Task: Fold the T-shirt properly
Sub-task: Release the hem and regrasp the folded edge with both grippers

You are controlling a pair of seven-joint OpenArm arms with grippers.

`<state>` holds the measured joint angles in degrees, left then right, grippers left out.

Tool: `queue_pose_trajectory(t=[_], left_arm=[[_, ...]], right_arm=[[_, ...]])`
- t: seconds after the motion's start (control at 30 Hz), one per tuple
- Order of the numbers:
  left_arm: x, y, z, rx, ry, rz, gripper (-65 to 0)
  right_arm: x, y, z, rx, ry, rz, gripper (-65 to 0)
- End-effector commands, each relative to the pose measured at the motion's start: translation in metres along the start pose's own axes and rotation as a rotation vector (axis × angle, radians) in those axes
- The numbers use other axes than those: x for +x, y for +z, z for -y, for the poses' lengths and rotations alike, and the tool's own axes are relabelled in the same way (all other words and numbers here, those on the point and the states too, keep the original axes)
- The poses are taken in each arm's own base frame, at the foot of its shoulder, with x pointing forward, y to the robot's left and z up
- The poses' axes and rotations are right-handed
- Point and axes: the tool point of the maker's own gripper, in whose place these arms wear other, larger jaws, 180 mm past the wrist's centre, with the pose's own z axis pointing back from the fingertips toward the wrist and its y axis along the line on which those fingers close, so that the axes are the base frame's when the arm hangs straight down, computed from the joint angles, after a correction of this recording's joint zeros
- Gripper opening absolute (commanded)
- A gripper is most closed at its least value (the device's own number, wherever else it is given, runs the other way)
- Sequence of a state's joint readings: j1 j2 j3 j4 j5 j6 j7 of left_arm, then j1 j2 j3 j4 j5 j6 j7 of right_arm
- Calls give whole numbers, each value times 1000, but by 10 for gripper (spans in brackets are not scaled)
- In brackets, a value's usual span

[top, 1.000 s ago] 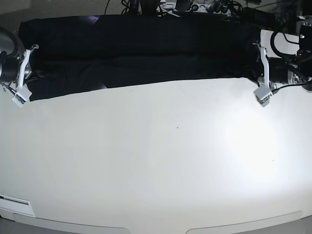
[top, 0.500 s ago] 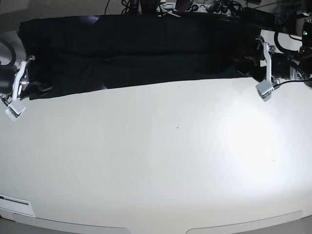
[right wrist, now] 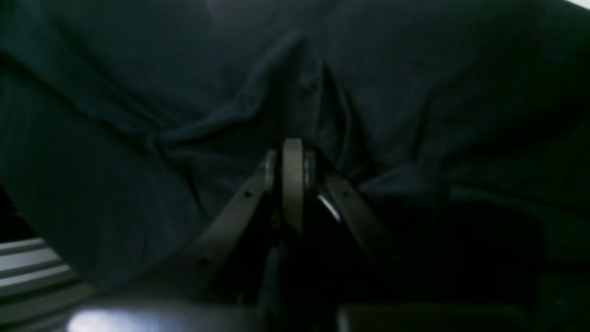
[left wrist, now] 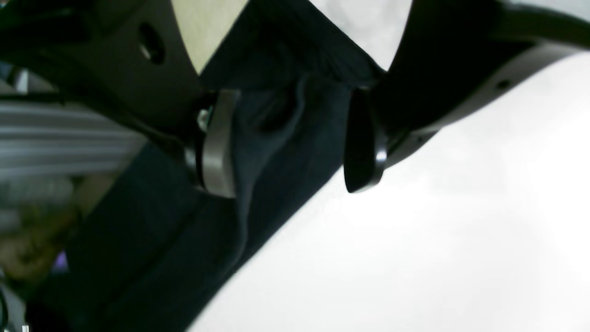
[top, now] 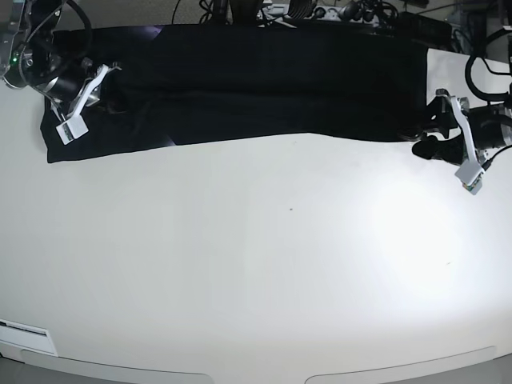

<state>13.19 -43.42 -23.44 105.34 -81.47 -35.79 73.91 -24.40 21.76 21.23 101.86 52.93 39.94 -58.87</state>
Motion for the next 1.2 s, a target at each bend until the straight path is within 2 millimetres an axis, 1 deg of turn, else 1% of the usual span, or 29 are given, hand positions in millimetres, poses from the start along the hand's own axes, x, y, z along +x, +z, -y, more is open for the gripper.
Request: queue_pose_trajectory(t=[0.0,0.07,0.13,0.33,0.43,0.5,0.6,0.67,0.73,0.8,0.83,0.87,1.0,1.17], left_arm=[[14,9,-2,17,-24,43,-303],[18,12,-5,31,-16,75,-303],[20,13,-6,39,-10,91,-303],[6,12,-10,59,16,34,-303],[-7,9,-6,49,45,4,-303],[-20,4,-9,75,95,-18,-303],[-40,-7,-21,160,227,-8,-303],[-55,-15,-22,182,325,10,-303],[-65,-23,-17,177,395,43,-303],[-65,-30,-11,168,449,109,-303],[-65,-35,-9,166,469,133,-303],[-67,-41,-6,163,501,145,-303],[-76,-63,15,114,602,188,-303],[-69,-87,39,30,628,223,-303]], right_arm=[[-5,4,13,-44,18,-34,-650],[-10,4,23,-88,35,-56,-650],[-8,6,36,-159,32,-47,-650],[2,17,75,-388,-49,20,-650],[9,23,90,-473,-91,55,-650],[11,26,98,-521,-124,68,-650],[22,27,103,-544,-146,97,-650],[27,26,101,-530,-142,97,-647],[30,23,98,-504,-124,74,-506],[33,22,97,-497,-116,60,-371],[34,22,98,-496,-112,59,-326],[34,22,97,-492,-104,56,-300],[34,20,94,-475,-81,49,-296],[40,21,95,-474,-68,59,-296]])
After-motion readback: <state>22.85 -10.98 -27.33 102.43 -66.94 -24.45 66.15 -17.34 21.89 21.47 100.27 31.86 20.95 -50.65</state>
